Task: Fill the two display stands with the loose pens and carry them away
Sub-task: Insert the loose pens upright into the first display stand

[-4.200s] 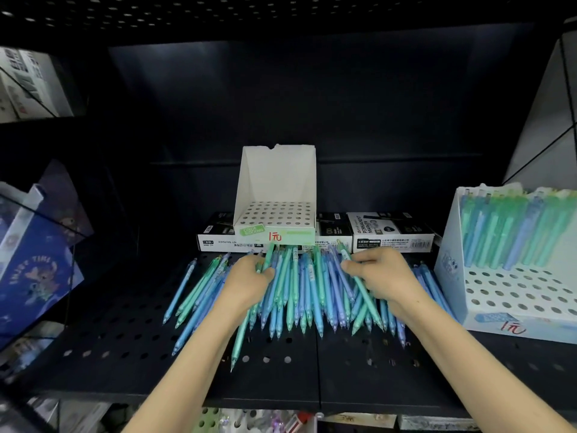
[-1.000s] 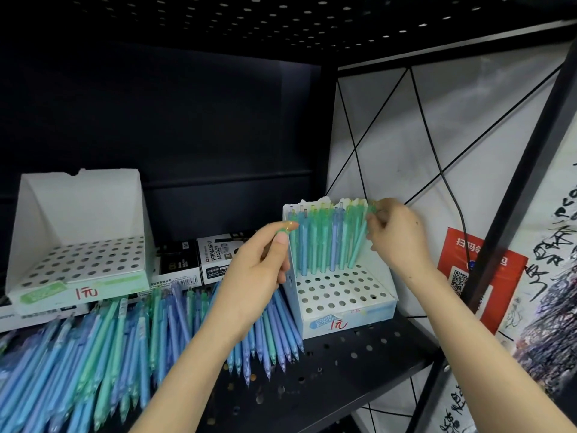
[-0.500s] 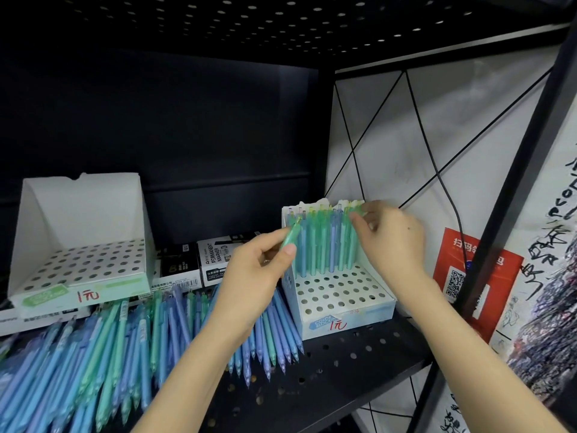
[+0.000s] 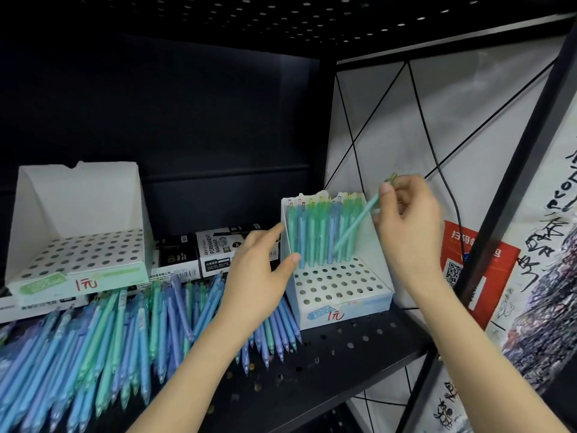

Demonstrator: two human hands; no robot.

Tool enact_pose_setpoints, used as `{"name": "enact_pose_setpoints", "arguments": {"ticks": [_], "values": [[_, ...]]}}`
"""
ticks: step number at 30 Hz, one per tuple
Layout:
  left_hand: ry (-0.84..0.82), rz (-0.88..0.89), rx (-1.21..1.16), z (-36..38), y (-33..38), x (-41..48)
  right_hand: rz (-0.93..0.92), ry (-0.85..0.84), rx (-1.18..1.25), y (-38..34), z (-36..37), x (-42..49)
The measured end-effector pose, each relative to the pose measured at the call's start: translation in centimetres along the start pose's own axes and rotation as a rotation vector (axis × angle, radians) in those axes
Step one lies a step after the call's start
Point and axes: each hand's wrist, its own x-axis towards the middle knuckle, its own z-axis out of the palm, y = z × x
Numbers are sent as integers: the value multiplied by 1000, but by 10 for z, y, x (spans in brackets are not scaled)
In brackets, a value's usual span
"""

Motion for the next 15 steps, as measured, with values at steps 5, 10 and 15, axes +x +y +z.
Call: {"name": "enact_pose_setpoints", "arguments": {"ticks": [5,10,15], "values": [[-163,-62,64,6,-4,1,-132,62,-319,23,7,7],[-198,-80,36,10,-8,1,-94,13,-388,41,13,8],[-198,-73,30,13,-13,2,-23,-52,-398,45,15,11]]}}
